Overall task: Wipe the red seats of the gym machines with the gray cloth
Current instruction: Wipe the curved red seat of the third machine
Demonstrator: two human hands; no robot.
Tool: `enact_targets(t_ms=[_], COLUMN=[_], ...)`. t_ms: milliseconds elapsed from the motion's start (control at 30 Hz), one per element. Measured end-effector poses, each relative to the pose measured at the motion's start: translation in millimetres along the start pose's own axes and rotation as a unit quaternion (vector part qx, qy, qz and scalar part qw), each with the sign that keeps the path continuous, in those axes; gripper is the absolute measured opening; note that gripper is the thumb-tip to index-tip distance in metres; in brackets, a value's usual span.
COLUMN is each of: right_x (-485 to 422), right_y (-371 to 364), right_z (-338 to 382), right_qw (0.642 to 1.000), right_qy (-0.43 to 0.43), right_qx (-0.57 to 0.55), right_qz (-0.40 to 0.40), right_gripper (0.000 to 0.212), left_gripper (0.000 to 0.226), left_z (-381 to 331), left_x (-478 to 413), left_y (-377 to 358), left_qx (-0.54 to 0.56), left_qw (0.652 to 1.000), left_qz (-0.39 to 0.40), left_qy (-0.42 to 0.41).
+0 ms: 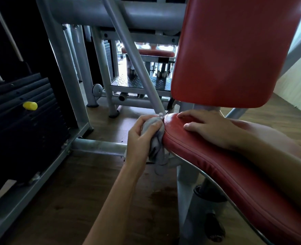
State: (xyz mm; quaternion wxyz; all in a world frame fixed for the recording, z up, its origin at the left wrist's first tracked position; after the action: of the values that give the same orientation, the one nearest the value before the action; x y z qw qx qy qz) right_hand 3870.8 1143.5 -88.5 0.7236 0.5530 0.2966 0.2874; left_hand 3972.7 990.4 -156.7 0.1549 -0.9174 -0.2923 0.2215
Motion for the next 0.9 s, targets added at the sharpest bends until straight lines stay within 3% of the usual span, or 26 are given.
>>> enact_targets(t_ms=[133,333,467,733,833,900], right_x=[1,1,1,7,13,16], right_y=[0,2,1,4,5,6], right_z=[-1,-4,-3,-1,1,2], right_qw=[1.000,1.000,1.000,1.000,1.000,0.999], right_qy=[0.002,0.003,0.001,-0.020,-0.027,-0.029], right_qx=[0.023,0.000,0.006,-0.018,-0.016,-0.017], right_qz=[-0.006,-0.006,0.001,-0.006,0.004,0.012], right_gripper=[0.039,0.039,0.039,0.037,0.039,0.041], left_gripper=[0.018,0.027,0.024,0.018,0.017,0.030], left_z=[-8,19,18,-18,-25,-28], left_x=[8,-43,-20,49,32,4], left_y=[-4,-14,-5,-9,-10,-12], left_qx=[-0.020,0.053,0.050,-0.055,-0.079,-0.052], left_qw=[1.000,0.994,0.996,0.996,0.996,0.998], left_qz=[-0.003,-0.023,-0.049,-0.044,-0.031,-0.043], left_qy=[-0.018,0.096,0.057,-0.053,-0.037,-0.003])
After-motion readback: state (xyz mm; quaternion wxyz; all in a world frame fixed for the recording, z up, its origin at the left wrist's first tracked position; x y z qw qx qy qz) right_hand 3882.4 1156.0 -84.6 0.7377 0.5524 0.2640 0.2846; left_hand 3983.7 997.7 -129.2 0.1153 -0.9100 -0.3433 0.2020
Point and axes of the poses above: each hand's wrist, its own x-axis away from the middle knuckle, its own y-axis out of the back of the hand, z = x × y, the point moved 7 cm from there along -x, towards the middle knuckle, and after that the axes turned 13 degrees about x, right-handed, at the moved point
